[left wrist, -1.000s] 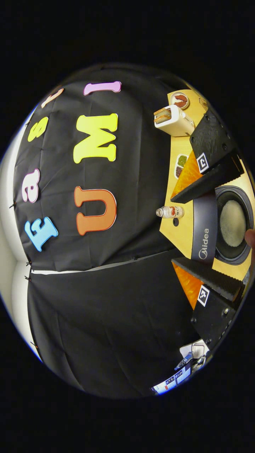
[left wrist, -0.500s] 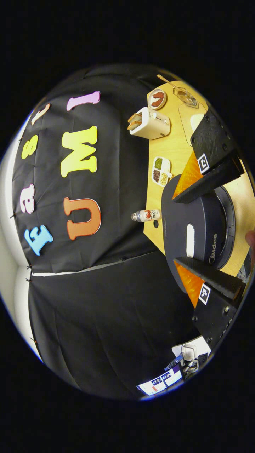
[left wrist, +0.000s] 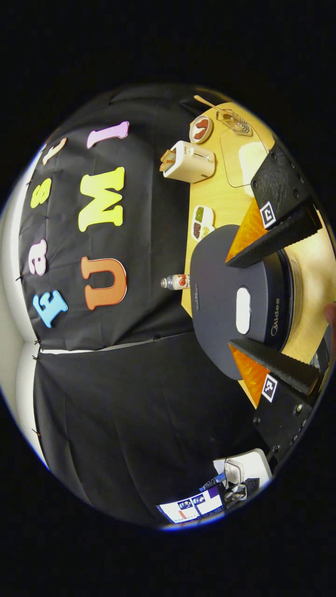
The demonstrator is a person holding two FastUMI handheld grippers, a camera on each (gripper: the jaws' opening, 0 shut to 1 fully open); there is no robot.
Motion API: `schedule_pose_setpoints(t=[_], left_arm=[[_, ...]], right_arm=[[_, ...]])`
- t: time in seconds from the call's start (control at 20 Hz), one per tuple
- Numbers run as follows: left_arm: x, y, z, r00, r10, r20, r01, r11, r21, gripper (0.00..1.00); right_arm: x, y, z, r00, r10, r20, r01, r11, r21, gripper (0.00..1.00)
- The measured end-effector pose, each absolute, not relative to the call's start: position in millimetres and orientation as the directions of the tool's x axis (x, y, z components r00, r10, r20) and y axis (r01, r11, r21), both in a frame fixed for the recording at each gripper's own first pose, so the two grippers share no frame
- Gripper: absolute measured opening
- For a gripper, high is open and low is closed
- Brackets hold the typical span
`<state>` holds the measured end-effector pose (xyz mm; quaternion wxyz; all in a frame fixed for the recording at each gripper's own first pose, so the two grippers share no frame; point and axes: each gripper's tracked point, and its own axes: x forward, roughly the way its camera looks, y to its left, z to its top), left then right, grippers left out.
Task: Close the left gripper, press the button to open the rice cooker; take a wooden spoon from the chopstick holder with the right hand, scoop a spoonful of rice and pour it into the rice cooker, then put the wooden spoon back into the chopstick holder.
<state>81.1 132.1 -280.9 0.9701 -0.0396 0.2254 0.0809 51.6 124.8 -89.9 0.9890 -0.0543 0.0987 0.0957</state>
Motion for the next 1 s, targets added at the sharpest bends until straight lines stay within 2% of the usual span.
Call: schedule_pose_setpoints(t=[0.05, 0.15, 0.55, 0.65, 1.0], left_arm=[[76.5, 128.0, -293.2, 0.871, 0.122, -0.476, -0.173, 0.983, -0.065, 0.98], [80.7, 128.8, -287.3, 0.896, 0.125, -0.427, -0.171, 0.983, -0.071, 1.0], [76.5, 127.4, -296.7, 0.891, 0.124, -0.437, -0.169, 0.983, -0.066, 0.99], [75.7, 125.4, -304.8, 0.876, 0.12, -0.468, -0.167, 0.984, -0.062, 0.99], [76.7, 125.1, -301.7, 0.891, 0.13, -0.436, -0.176, 0.982, -0.067, 1.0]], right_arm=[[50.8, 123.9, -91.8, 0.961, 0.178, -0.21, -0.2, 0.976, -0.089, 1.0], [51.1, 123.3, -93.9, 0.96, 0.176, -0.216, -0.199, 0.976, -0.09, 1.0], [54.9, 128.0, -109.8, 0.949, 0.177, -0.259, -0.208, 0.973, -0.095, 1.0], [54.9, 129.1, -109.6, 0.949, 0.179, -0.26, -0.21, 0.973, -0.095, 1.0], [55.8, 131.8, -106.0, 0.951, 0.18, -0.251, -0.208, 0.974, -0.092, 1.0]])
